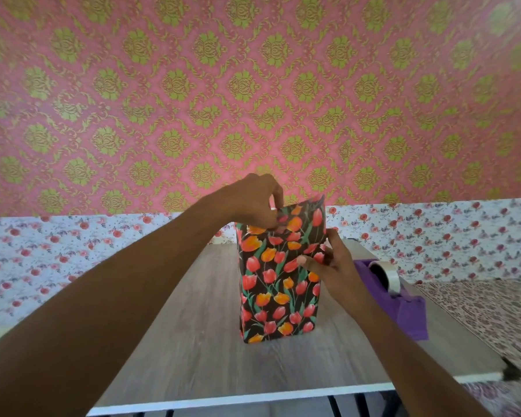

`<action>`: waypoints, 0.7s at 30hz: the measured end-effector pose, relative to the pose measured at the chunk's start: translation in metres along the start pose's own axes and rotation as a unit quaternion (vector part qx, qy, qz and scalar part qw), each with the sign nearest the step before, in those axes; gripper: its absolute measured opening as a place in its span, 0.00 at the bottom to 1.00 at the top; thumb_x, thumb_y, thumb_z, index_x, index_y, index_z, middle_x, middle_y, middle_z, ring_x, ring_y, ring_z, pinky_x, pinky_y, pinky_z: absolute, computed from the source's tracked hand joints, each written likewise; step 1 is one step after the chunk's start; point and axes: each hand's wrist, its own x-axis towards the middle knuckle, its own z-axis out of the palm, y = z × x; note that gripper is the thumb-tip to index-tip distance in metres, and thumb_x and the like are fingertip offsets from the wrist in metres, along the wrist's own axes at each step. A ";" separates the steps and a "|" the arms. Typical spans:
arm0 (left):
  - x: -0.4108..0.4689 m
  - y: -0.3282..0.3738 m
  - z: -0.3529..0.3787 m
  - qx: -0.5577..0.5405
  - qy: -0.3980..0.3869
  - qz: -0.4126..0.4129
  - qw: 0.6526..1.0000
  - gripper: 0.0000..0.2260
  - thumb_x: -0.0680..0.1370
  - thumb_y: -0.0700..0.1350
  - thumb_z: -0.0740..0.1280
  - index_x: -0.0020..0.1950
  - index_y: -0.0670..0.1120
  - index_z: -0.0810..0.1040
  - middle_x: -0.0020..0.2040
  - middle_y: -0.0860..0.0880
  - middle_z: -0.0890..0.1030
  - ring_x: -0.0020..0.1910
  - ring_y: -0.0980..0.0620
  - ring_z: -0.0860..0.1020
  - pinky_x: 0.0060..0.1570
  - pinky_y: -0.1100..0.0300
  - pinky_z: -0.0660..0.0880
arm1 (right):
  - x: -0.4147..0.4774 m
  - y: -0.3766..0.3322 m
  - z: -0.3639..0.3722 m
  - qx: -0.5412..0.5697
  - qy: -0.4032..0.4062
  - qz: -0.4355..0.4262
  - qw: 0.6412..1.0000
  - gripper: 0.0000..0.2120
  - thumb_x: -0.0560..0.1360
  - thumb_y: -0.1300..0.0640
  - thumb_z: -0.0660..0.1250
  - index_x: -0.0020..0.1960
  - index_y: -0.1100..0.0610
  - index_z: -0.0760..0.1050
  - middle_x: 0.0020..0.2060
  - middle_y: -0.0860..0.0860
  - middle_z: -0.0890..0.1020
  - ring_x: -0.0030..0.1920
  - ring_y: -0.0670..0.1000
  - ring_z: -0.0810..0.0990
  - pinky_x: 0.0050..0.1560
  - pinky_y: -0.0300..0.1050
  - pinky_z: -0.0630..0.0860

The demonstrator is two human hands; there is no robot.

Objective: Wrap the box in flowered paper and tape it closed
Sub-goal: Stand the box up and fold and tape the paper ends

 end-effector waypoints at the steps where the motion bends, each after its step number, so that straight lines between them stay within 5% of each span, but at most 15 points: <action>1: 0.000 0.000 0.000 0.000 0.017 0.005 1.000 0.11 0.72 0.45 0.77 0.52 0.47 0.83 0.45 0.48 0.83 0.41 0.50 0.82 0.44 0.52 0.82 | 0.001 -0.001 -0.001 -0.004 -0.001 0.000 1.000 0.23 0.73 0.54 0.77 0.65 0.47 0.72 0.56 0.46 0.84 0.60 0.52 0.82 0.61 0.51 0.80; 4: 0.001 -0.002 -0.005 -0.020 0.097 0.000 0.995 0.09 0.72 0.37 0.73 0.51 0.42 0.86 0.43 0.46 0.83 0.38 0.48 0.83 0.39 0.51 0.83 | 0.002 -0.004 -0.007 -0.006 -0.019 0.000 1.000 0.20 0.76 0.60 0.74 0.64 0.48 0.73 0.45 0.41 0.84 0.48 0.44 0.83 0.56 0.43 0.79; 6: 0.002 -0.006 -0.006 -0.036 0.113 -0.021 0.993 0.09 0.73 0.35 0.70 0.51 0.42 0.86 0.42 0.49 0.82 0.34 0.48 0.81 0.32 0.57 0.79 | 0.002 -0.004 -0.013 0.003 -0.034 0.003 0.999 0.19 0.76 0.58 0.73 0.65 0.49 0.74 0.36 0.46 0.76 0.39 0.47 0.75 0.52 0.44 0.77; 9: 0.001 -0.015 -0.003 -0.149 0.196 -0.078 0.966 0.08 0.75 0.35 0.68 0.50 0.44 0.85 0.50 0.50 0.83 0.31 0.52 0.82 0.25 0.60 0.77 | -0.001 -0.003 -0.012 -0.009 -0.034 0.013 0.999 0.23 0.77 0.59 0.72 0.70 0.54 0.71 0.34 0.40 0.78 0.37 0.41 0.77 0.50 0.36 0.77; 11: -0.005 -0.020 0.001 -0.262 0.268 -0.086 0.923 0.07 0.77 0.36 0.66 0.49 0.43 0.83 0.47 0.47 0.86 0.34 0.52 0.85 0.34 0.56 0.83 | -0.006 -0.004 -0.008 -0.014 -0.019 0.015 1.000 0.27 0.77 0.56 0.73 0.73 0.53 0.68 0.46 0.45 0.86 0.47 0.45 0.84 0.57 0.43 0.81; 14: -0.028 -0.025 0.017 -0.295 0.390 -0.050 0.871 0.08 0.82 0.40 0.61 0.49 0.43 0.79 0.40 0.49 0.84 0.38 0.52 0.83 0.41 0.56 0.80 | -0.009 -0.002 -0.007 -0.015 0.004 0.013 1.000 0.34 0.75 0.50 0.75 0.75 0.41 0.61 0.61 0.69 0.76 0.60 0.66 0.79 0.66 0.59 0.77; 17: -0.057 -0.027 0.048 -0.262 0.445 -0.006 0.856 0.09 0.84 0.42 0.58 0.48 0.42 0.75 0.40 0.50 0.79 0.40 0.50 0.77 0.41 0.56 0.73 | -0.012 -0.006 -0.003 -0.031 0.000 -0.001 1.000 0.35 0.75 0.46 0.73 0.74 0.32 0.56 0.77 0.49 0.67 0.76 0.49 0.68 0.75 0.51 0.68; 21: -0.079 -0.028 0.079 -0.214 0.416 0.046 0.883 0.05 0.85 0.42 0.60 0.53 0.43 0.75 0.46 0.50 0.77 0.47 0.54 0.76 0.44 0.64 0.71 | -0.012 -0.009 0.003 -0.049 -0.002 -0.002 0.999 0.34 0.79 0.52 0.70 0.66 0.25 0.50 0.72 0.31 0.56 0.74 0.36 0.53 0.74 0.42 0.58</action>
